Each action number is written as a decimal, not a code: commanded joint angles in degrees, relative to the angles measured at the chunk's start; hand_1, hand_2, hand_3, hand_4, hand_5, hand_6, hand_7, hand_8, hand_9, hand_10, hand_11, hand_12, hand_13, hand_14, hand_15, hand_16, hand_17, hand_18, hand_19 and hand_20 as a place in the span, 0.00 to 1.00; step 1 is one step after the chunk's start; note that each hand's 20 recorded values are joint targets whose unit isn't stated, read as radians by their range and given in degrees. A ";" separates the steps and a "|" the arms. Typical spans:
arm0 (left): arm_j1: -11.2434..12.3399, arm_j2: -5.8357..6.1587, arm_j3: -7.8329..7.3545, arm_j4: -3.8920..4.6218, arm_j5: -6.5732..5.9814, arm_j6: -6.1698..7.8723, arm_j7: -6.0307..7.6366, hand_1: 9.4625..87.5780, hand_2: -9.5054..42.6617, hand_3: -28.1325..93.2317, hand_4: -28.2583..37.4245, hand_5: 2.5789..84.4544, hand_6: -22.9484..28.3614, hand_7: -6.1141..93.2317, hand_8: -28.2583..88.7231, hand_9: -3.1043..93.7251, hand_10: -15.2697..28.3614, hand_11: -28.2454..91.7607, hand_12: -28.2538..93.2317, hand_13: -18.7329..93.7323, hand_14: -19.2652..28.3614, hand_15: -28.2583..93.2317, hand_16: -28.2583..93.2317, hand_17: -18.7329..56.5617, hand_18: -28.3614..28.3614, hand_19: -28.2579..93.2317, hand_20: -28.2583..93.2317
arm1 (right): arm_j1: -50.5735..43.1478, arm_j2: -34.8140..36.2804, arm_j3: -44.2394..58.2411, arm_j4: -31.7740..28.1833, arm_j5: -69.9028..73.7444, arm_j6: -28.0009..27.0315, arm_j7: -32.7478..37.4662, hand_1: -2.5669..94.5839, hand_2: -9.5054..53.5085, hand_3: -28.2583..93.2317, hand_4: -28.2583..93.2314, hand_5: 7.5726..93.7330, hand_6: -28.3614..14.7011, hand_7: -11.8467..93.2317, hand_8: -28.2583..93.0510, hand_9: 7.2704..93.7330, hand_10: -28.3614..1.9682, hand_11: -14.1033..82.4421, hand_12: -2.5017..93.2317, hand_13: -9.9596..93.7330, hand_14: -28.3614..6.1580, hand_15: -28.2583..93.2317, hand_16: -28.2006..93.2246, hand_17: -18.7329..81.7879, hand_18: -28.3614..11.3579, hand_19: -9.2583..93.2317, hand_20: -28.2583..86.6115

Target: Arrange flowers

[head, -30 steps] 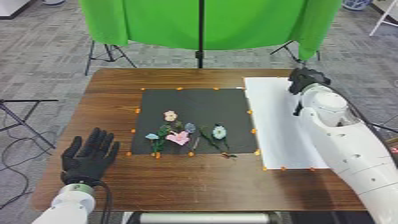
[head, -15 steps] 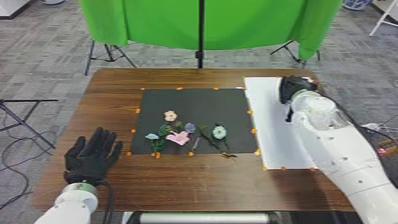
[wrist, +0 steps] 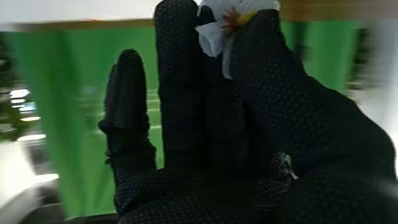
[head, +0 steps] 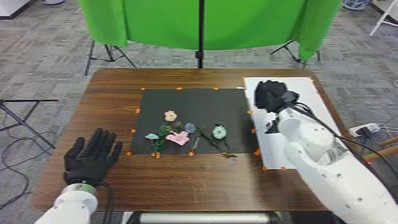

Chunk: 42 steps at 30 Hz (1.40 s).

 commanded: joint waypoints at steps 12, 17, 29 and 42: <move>-1.70 -0.57 1.14 1.92 0.27 1.15 -3.51 0.27 0.44 0.91 0.00 0.60 0.68 0.22 0.15 0.47 0.73 0.50 0.33 0.44 0.77 0.64 0.15 0.14 0.76 0.60 0.37 | -10.98 -1.33 -1.09 -5.93 -4.26 0.56 -1.83 0.60 0.00 0.82 0.00 0.80 0.67 0.35 0.22 0.85 0.55 0.25 0.32 0.75 0.60 0.47 0.49 0.47 0.17 0.83 0.51; -2.33 -0.62 1.62 1.89 0.43 0.43 -3.64 0.26 0.45 0.91 0.00 0.60 0.68 0.22 0.15 0.47 0.73 0.50 0.33 0.44 0.77 0.64 0.15 0.14 0.76 0.60 0.37 | -12.70 -1.61 1.05 -9.35 -1.80 -2.28 -0.81 0.53 0.00 0.89 0.00 0.70 0.66 0.28 0.13 0.73 0.49 0.32 0.20 0.71 0.54 0.51 0.42 0.46 0.16 0.84 0.50; -1.72 -1.12 1.22 1.70 -0.13 1.66 -2.43 0.25 0.46 0.91 0.00 0.56 0.67 0.22 0.15 0.47 0.73 0.50 0.33 0.44 0.77 0.64 0.15 0.14 0.76 0.60 0.37 | -12.99 -1.02 2.27 -13.20 0.83 -7.37 -0.56 0.46 0.00 0.91 0.00 0.57 0.58 0.24 0.13 0.57 0.41 0.27 0.18 0.63 0.48 0.56 0.37 0.44 0.14 0.86 0.51; -2.31 0.60 -0.64 3.70 7.02 -7.46 -1.84 0.24 0.45 0.90 0.00 0.56 0.66 0.18 0.15 0.46 0.73 0.46 0.32 0.44 0.76 0.59 0.15 0.14 0.76 0.59 0.36 | -15.24 -4.12 17.95 -13.82 35.33 6.03 -5.33 0.29 0.11 0.90 0.00 0.50 0.53 0.22 0.15 0.47 0.36 0.23 0.17 0.53 0.36 0.46 0.34 0.39 0.17 0.71 0.45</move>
